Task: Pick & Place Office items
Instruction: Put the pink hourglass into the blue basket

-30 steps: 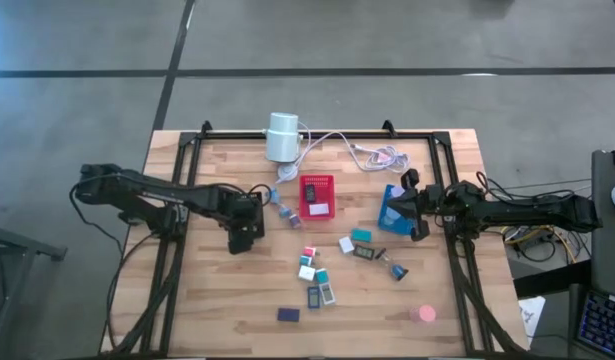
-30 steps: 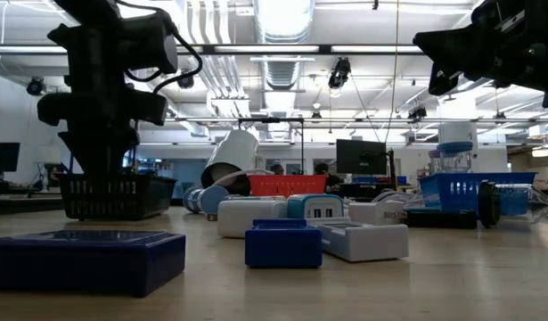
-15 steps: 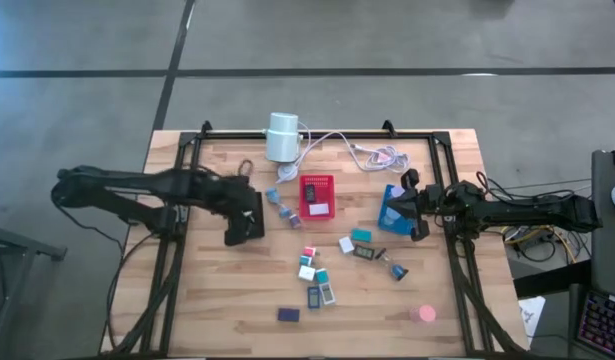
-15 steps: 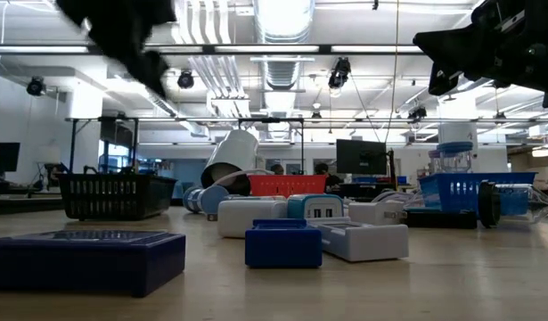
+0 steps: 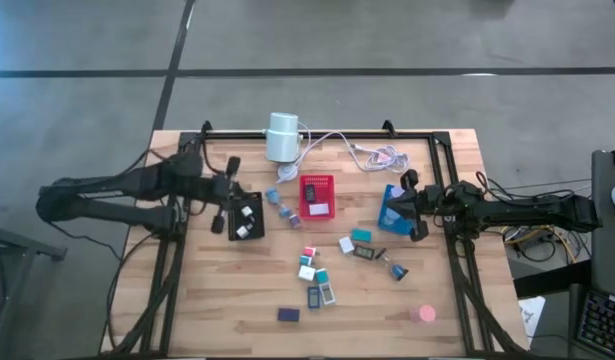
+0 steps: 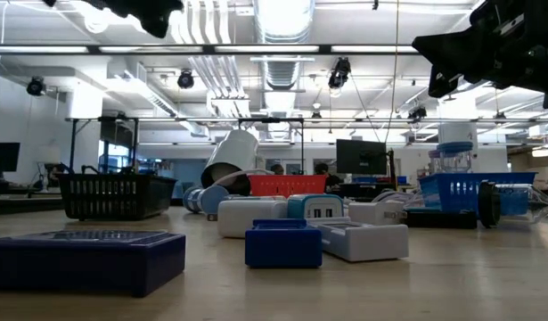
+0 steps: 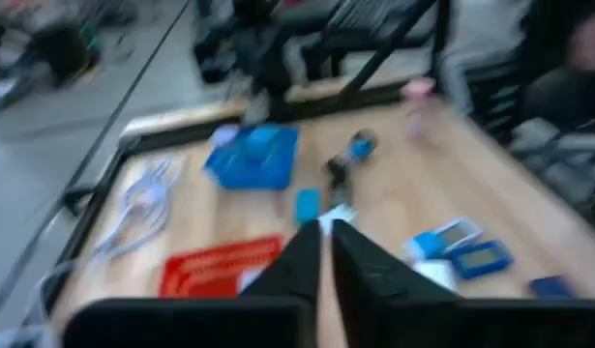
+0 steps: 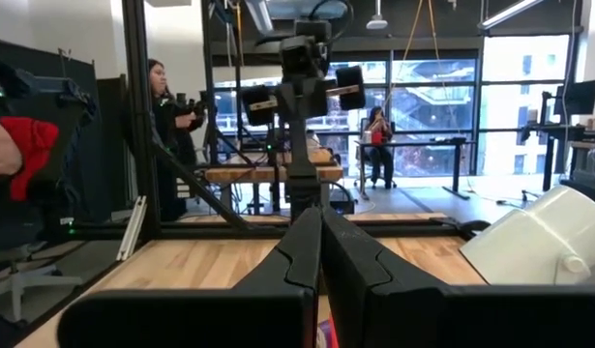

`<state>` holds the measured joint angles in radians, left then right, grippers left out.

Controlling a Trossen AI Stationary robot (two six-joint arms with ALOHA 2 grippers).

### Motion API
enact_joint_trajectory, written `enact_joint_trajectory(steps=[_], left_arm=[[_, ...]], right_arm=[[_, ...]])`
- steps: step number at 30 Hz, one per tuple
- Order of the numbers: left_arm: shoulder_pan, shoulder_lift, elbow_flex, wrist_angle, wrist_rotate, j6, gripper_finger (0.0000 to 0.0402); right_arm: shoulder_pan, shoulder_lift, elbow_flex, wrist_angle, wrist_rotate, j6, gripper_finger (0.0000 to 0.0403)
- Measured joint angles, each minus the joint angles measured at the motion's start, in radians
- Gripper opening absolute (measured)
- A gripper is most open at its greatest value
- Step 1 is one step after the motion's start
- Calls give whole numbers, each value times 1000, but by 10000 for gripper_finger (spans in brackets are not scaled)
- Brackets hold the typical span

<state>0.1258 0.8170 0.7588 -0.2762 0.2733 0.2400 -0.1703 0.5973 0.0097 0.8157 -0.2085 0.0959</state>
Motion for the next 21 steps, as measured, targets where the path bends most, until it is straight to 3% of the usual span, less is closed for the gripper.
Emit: enact_joint_trajectory(steps=[2, 4, 9, 21], left_arm=[[40, -42, -65, 92, 140, -6, 7], [71, -80, -138, 213, 182, -52, 7], [129, -163, -295, 366, 119, -167, 2], [130, -452, -486, 416, -31, -247, 0]], right_arm=[[0, 0, 0, 0, 0, -2, 8], [0, 0, 0, 1, 0, -3, 8], [0, 0, 0, 2, 0, -4, 8], [0, 0, -1, 3, 0, 8, 8]])
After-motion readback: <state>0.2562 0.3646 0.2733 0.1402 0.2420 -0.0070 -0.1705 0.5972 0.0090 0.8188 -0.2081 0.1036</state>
